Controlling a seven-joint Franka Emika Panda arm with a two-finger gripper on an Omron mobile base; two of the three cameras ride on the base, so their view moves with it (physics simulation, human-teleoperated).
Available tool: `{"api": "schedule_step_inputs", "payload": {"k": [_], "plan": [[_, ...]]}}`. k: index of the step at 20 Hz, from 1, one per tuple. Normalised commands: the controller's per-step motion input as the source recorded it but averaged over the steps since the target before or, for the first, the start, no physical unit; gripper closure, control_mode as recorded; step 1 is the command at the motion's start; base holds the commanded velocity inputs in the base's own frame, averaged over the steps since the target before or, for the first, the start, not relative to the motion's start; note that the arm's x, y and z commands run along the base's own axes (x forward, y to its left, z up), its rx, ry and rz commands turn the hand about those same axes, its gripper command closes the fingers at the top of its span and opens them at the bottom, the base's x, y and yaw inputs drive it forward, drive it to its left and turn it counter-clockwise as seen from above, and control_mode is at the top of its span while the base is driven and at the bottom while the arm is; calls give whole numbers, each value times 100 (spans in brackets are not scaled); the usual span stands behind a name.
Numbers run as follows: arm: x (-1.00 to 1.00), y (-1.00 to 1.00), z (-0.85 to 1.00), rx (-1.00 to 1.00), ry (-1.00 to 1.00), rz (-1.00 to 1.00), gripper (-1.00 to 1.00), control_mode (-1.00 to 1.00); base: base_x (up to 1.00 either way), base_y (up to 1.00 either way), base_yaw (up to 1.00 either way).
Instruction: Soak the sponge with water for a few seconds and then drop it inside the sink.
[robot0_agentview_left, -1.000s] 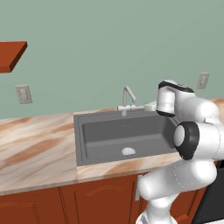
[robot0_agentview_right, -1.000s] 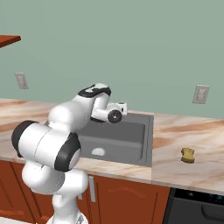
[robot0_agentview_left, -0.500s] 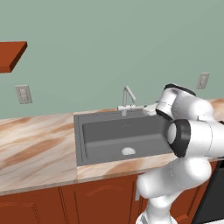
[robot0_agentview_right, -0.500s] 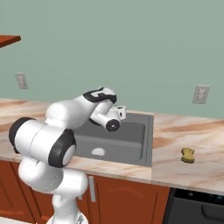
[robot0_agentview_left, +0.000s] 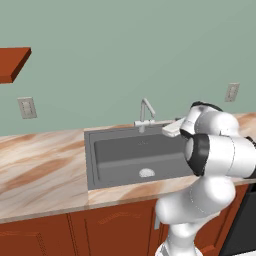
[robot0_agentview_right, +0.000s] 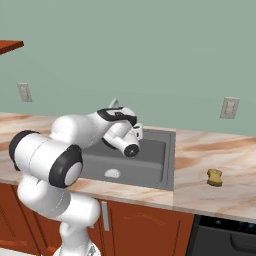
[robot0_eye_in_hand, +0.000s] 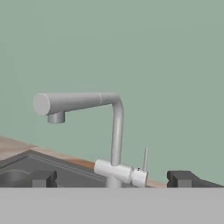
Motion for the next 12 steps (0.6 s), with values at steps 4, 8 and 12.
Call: {"api": "schedule_step_inputs", "payload": {"k": [4, 8, 12], "plan": [[0, 0, 1, 0, -3, 11, -100, -100, 0, 0, 0], [2, 0, 2, 0, 0, 8, -100, -100, 0, 0, 0], [21, 0, 0, 0, 0, 1, -100, -100, 0, 0, 0]]}}
